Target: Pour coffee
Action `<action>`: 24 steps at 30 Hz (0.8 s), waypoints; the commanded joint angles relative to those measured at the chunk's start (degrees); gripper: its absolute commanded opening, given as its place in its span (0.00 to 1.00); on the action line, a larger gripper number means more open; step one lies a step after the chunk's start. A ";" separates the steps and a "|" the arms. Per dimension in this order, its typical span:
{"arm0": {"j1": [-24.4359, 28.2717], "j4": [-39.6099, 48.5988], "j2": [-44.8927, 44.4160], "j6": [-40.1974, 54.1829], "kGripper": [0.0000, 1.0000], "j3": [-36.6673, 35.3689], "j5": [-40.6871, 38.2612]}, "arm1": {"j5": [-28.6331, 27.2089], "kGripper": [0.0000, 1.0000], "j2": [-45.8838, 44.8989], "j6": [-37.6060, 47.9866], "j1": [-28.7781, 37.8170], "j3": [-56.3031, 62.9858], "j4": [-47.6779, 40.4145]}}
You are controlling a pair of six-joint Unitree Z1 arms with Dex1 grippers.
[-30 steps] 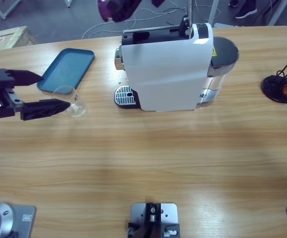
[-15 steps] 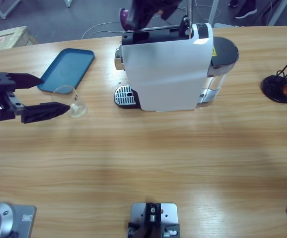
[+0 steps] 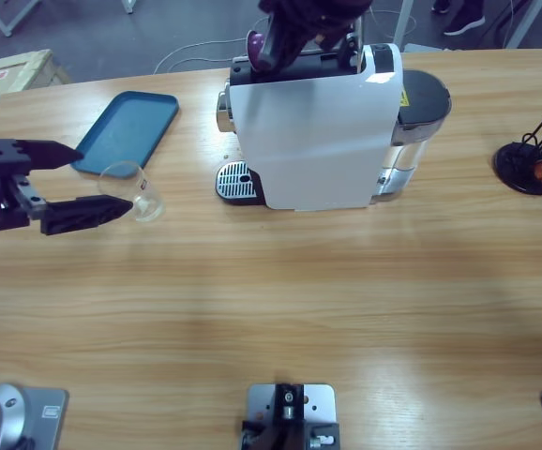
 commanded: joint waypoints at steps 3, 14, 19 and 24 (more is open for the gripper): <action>0.60 -0.10 0.80 0.09 1.00 1.82 0.30 | 1.27 0.00 3.75 0.06 -0.29 1.21 -0.59; 0.63 -0.18 0.22 0.00 1.00 2.98 0.39 | 0.97 0.91 3.59 2.15 -0.27 1.29 -0.93; 0.62 -0.36 0.45 0.00 1.00 3.02 0.25 | -0.01 1.00 1.03 2.62 0.25 0.31 -2.23; 0.62 -0.48 0.54 0.00 1.00 3.16 0.23 | 0.53 0.48 -4.46 2.71 2.96 -2.20 -1.79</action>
